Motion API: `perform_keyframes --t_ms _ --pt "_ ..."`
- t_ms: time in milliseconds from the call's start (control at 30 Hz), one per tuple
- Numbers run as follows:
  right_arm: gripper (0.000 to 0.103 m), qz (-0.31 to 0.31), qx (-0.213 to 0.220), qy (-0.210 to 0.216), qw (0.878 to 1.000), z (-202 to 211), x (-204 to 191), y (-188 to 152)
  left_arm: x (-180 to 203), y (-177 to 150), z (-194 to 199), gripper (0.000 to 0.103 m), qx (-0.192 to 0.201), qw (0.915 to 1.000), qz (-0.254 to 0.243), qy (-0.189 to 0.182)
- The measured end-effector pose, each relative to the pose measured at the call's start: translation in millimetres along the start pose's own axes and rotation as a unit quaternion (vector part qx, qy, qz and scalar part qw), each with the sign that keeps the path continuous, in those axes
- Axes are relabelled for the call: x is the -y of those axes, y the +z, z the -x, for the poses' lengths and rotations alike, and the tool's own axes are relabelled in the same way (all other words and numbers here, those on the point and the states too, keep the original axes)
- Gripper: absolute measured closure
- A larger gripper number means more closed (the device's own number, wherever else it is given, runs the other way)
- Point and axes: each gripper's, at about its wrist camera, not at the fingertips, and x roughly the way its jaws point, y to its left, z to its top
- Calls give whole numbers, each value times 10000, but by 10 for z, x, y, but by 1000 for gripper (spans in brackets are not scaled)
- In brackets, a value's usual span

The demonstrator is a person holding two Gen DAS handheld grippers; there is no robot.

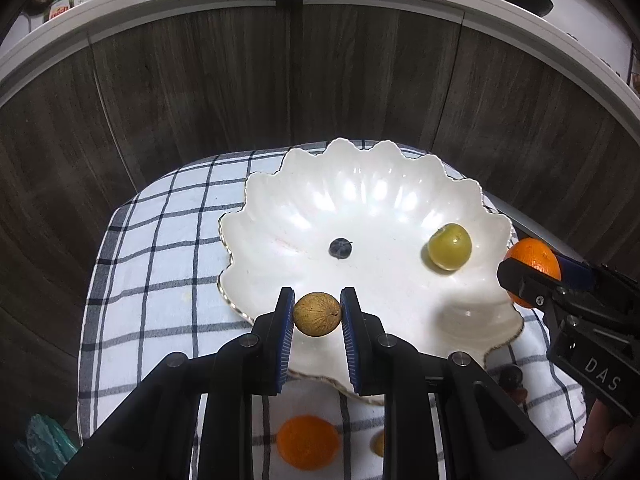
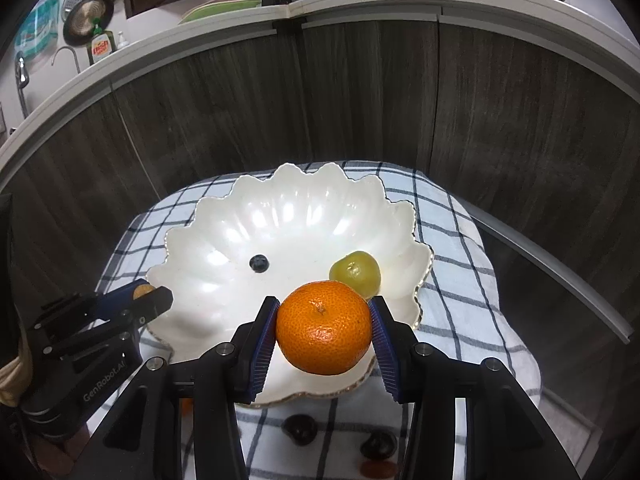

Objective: Organize fruits
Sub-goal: 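Carry the brown fruit and tangerine over the white bowl with both tools, then open the left tool over the bowl while the right tool releases the tangerine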

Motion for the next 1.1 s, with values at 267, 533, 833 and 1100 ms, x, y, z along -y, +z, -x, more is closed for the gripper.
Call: perform_keyframes --t_ms 267,533,833,1100 --pt "56 -33 -143 -49 9999 -172 38 40 -1 59 -173 79 -100 9999 15 -23" --pt "56 62 -347 -123 9993 -290 10 8 -31 51 -255 79 -194 9998 29 -39" --pt "37 15 -412 -218 9989 -310 10 -22 -99 60 -219 49 -156 9997 23 192" --pt "25 -58 -75 -455 9989 -86 56 41 -130 56 20 26 50 9993 62 370"
